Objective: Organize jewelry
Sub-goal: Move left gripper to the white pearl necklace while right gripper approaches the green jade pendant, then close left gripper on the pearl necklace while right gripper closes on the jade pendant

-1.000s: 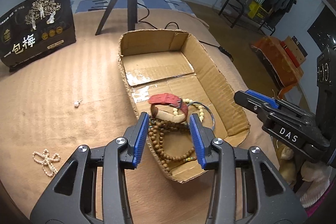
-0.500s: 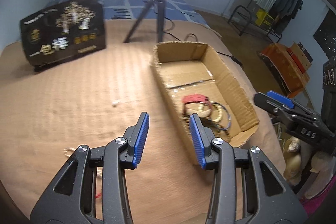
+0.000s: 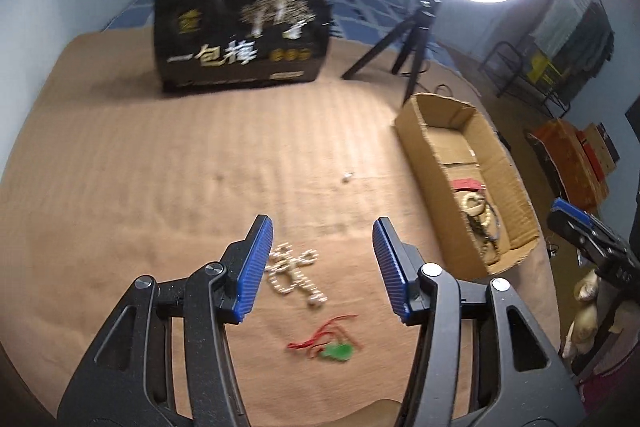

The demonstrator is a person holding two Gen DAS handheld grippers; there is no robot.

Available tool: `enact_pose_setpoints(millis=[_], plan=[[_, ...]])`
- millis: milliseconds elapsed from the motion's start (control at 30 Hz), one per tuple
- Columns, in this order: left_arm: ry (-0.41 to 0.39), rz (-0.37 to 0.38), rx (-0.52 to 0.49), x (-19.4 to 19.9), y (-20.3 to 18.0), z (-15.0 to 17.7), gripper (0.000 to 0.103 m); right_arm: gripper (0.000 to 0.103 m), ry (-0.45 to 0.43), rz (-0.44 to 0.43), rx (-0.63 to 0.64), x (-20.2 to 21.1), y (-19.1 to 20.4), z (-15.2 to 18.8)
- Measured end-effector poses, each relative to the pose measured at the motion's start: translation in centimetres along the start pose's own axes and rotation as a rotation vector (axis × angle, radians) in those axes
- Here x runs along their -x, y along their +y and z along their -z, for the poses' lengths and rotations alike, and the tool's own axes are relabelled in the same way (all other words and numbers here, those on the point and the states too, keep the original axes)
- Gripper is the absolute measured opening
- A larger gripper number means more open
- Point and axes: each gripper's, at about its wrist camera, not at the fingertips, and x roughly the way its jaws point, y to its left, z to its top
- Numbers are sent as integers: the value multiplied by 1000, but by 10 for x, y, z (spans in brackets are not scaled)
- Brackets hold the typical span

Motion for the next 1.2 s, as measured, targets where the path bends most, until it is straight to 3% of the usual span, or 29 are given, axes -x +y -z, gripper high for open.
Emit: enact_pose_setpoints(millis=[467, 667, 800, 900, 1033, 1200], plan=[[106, 14, 50, -33, 44, 13, 53, 83, 146, -102, 175, -37, 74, 39], [148, 36, 68, -48, 52, 15, 46, 71, 207, -132, 211, -57, 88, 52], [175, 45, 75, -59, 52, 17, 46, 61, 255, -159, 245, -70, 98, 60], [202, 55, 80, -69, 49, 20, 46, 60, 278, -177, 280, -77, 106, 67], [222, 46, 66, -80, 43, 21, 46, 49, 312, -200, 324, -86, 118, 79], [247, 30, 58, -93, 41, 23, 46, 43, 342, -224, 360, -97, 126, 89]])
